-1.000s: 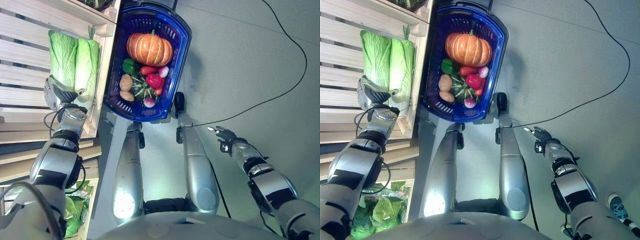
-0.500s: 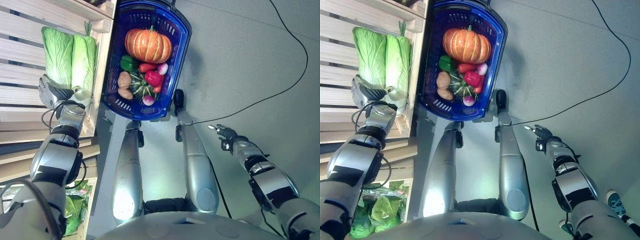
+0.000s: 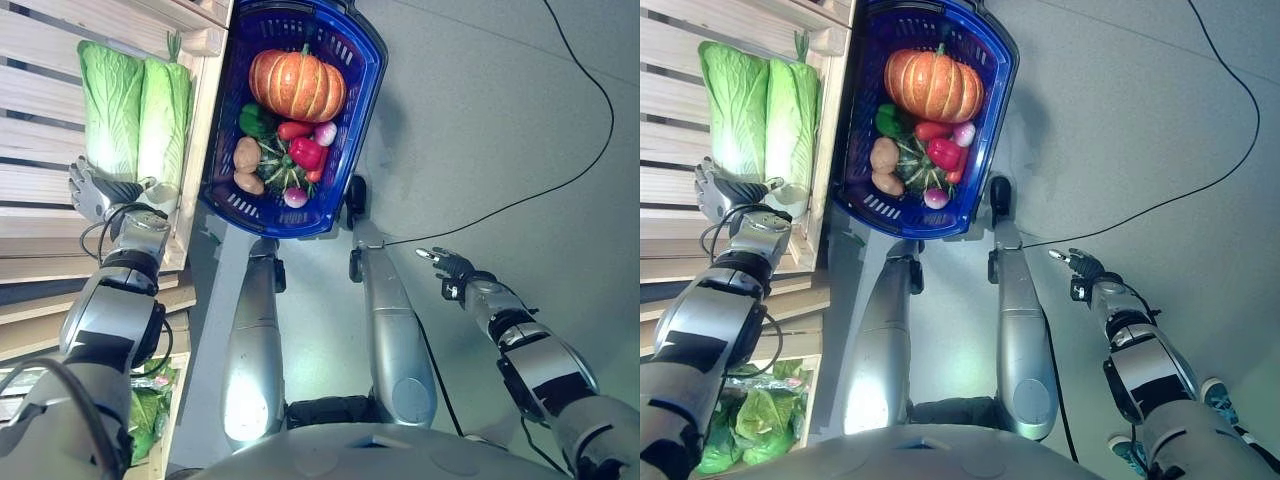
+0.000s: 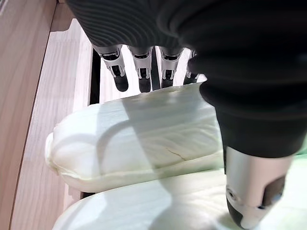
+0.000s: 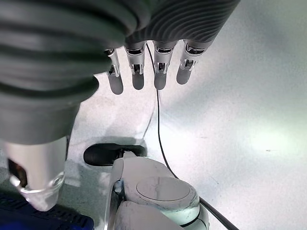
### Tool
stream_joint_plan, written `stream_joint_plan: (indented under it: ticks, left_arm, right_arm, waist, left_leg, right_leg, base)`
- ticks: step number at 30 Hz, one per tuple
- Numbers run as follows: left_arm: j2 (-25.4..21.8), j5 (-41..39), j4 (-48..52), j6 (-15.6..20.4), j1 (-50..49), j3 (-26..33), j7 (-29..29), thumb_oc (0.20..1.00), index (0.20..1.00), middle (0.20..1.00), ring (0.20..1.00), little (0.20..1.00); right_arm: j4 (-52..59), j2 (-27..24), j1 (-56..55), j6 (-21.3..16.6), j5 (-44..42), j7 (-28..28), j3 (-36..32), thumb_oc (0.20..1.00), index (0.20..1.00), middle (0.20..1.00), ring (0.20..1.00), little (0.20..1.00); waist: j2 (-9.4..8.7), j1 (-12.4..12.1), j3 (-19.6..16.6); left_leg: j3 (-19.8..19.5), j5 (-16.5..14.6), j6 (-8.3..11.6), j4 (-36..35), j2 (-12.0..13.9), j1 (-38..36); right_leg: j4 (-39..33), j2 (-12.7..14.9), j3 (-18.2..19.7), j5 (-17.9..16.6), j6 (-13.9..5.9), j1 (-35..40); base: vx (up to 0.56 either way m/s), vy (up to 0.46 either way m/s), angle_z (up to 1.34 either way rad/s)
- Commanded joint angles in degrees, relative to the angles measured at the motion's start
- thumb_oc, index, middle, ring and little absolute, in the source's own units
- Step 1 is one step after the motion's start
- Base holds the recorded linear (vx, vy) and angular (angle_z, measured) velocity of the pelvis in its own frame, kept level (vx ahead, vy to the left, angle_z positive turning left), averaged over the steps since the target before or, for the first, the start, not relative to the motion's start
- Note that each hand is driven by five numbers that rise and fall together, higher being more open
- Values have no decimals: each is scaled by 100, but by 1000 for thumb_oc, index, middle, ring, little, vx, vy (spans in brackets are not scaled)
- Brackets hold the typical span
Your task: Pick up fruits and vegetables into the basket
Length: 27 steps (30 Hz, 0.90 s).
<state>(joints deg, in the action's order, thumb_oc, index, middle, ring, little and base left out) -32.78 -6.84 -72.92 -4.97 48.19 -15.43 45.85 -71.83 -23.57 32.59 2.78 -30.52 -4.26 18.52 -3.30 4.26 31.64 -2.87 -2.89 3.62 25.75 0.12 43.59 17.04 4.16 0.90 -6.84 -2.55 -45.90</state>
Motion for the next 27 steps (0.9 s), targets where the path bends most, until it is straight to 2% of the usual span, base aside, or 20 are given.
stream_joint_plan:
  ticks: [1,13,20,21,23,24,25,26,27]
  left_arm:
    - [-274,60,-321,-154,-226,190,169,1000,1000,1000,1000,1000]
    - [-378,167,-252,-310,-98,29,103,1000,1000,1000,1000,1000]
    - [-508,273,-251,-281,-82,34,-27,1000,1000,1000,1000,1000]
    - [-514,296,-240,-282,-80,27,-56,959,959,959,959,959]
    - [-505,350,-211,-314,-76,3,-82,774,774,774,774,774]
    - [-497,352,-203,-314,-84,-1,-95,730,730,730,730,730]
    - [-484,350,-193,-301,-97,-10,-103,598,598,598,598,598]
    - [-484,365,-191,-297,-93,-10,-139,564,564,564,564,564]
    - [-481,378,-194,-269,-84,-28,-181,445,445,445,445,445]
  right_arm:
    - [-49,-182,-279,27,-142,-15,153,1000,1000,1000,1000,1000]
    - [-53,-292,-228,16,-134,-28,173,1000,1000,1000,1000,1000]
    - [-54,-378,-244,-21,-112,-74,154,1000,1000,1000,1000,1000]
    - [-54,-377,-251,-36,-112,-74,156,1000,1000,1000,1000,1000]
    - [-25,-370,-250,-28,-116,-54,154,1000,1000,1000,1000,1000]
    - [-13,-366,-255,-27,-118,-44,151,1000,1000,1000,1000,1000]
    - [8,-358,-259,-24,-132,-22,156,1000,1000,1000,1000,1000]
    - [10,-355,-255,-26,-141,-14,158,1000,1000,1000,1000,1000]
    - [5,-352,-249,-35,-147,-11,162,1000,1000,1000,1000,1000]
  waist:
    - [1,-134,-185]
    - [38,-110,-185]
    - [56,-108,-185]
    - [55,-111,-185]
    - [49,-113,-185]
    - [44,-114,-185]
    - [38,-115,-185]
    - [33,-116,-185]
    - [25,-114,-185]
  left_leg:
    - [72,252,-68,-310,-191,104]
    - [91,303,-64,-382,-198,147]
    - [110,315,-61,-392,-205,203]
    - [105,316,-66,-398,-208,214]
    - [102,320,-71,-399,-213,240]
    - [100,322,-72,-406,-213,242]
    - [99,324,-79,-414,-213,244]
    - [98,324,-83,-423,-215,249]
    - [99,326,-84,-431,-216,264]
  right_leg:
    - [577,-397,-245,916,115,155]
    - [515,-391,-252,856,110,76]
    - [481,-374,-259,831,107,21]
    - [480,-377,-259,828,107,6]
    - [477,-378,-261,816,102,-19]
    - [469,-378,-261,811,100,-19]
    - [462,-380,-262,801,98,-26]
    - [451,-382,-263,795,98,-33]
    - [432,-384,-263,781,95,-47]
  base:
    - [0,0,0]
    - [-2,8,0]
    - [-4,28,0]
    - [0,0,0]
    - [0,0,0]
    - [0,0,0]
    - [0,0,0]
    - [0,0,0]
    - [0,0,0]
